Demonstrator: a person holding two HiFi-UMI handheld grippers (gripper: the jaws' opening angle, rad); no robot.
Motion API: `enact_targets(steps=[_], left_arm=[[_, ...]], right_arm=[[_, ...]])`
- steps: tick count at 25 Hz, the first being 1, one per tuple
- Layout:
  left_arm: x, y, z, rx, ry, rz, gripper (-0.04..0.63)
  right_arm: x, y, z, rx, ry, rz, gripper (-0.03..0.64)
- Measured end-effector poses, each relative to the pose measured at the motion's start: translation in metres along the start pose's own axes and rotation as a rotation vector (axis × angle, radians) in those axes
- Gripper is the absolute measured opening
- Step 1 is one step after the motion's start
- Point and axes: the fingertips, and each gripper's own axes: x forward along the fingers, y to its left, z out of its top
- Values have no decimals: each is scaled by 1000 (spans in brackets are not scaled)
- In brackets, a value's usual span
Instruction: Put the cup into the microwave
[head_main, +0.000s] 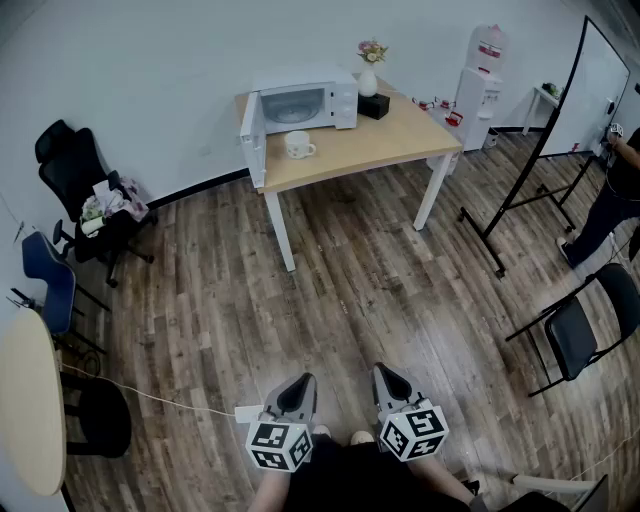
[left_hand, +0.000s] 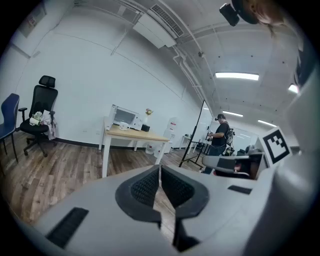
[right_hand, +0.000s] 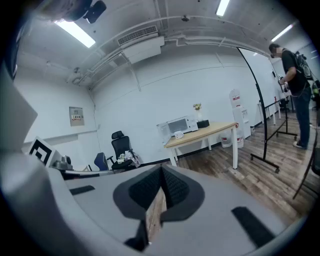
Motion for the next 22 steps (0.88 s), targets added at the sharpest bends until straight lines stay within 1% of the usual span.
enact_targets(steps=[6,13,15,19,22], left_arm=[[-7,20,3,-1,-17,19,15],[-15,33,10,19,-31,17,15],[-19,36,9,30,-29,17,15],[-29,45,3,48,-15,12,15],[-38,53,-4,45,-3,0,15]], right_arm=[[4,12,-5,2,-4,15,-8],[11,17,4,-45,-11,-42,-6],[11,17,3,-27,-11,-63,-6],[13,19,-3,42,-22,-101,-6],[13,29,-12,45,-15,-103,-6]])
